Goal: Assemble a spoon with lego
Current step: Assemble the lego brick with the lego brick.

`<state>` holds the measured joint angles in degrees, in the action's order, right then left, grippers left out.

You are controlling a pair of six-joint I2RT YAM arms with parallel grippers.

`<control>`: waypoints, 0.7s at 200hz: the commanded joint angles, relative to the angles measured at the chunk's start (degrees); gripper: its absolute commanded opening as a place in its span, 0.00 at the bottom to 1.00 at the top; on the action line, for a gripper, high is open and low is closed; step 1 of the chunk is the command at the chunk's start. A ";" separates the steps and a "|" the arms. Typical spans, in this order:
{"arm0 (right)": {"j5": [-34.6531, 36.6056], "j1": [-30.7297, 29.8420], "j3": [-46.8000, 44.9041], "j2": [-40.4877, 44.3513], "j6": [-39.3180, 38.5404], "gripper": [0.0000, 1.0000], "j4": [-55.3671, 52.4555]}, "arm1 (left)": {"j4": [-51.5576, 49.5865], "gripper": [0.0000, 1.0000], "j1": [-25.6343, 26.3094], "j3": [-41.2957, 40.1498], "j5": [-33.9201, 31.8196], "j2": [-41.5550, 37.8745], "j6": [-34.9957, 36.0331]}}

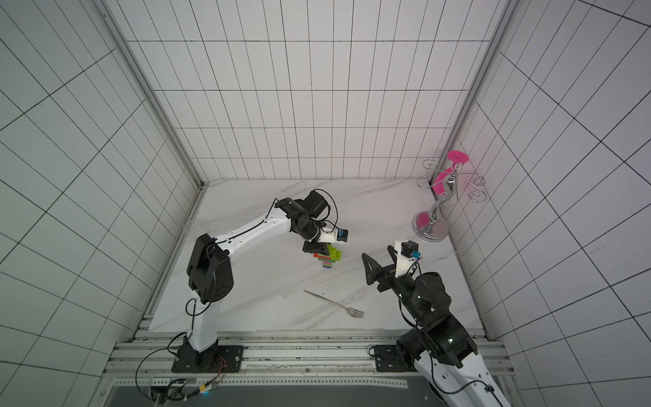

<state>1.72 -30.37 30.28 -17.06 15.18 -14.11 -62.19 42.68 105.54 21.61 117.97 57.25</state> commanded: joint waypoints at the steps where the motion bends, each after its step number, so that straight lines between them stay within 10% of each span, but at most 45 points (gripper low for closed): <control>1: -0.72 0.19 -1.63 -1.18 -0.06 0.93 1.64 | -7.28 0.35 0.59 -3.49 -4.86 4.80 -0.73; 98: -1.10 0.16 -1.63 -2.92 -0.41 0.93 1.97 | -7.70 0.34 0.65 0.73 -3.26 6.12 -2.79; 140: -1.72 0.14 -1.37 -3.94 -0.67 0.93 2.07 | -5.53 0.69 0.58 1.81 -2.56 1.66 -4.58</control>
<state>0.82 -30.37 30.00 -20.69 15.14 -13.78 -68.29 43.09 105.86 18.20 122.74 54.41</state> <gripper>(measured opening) 0.929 0.614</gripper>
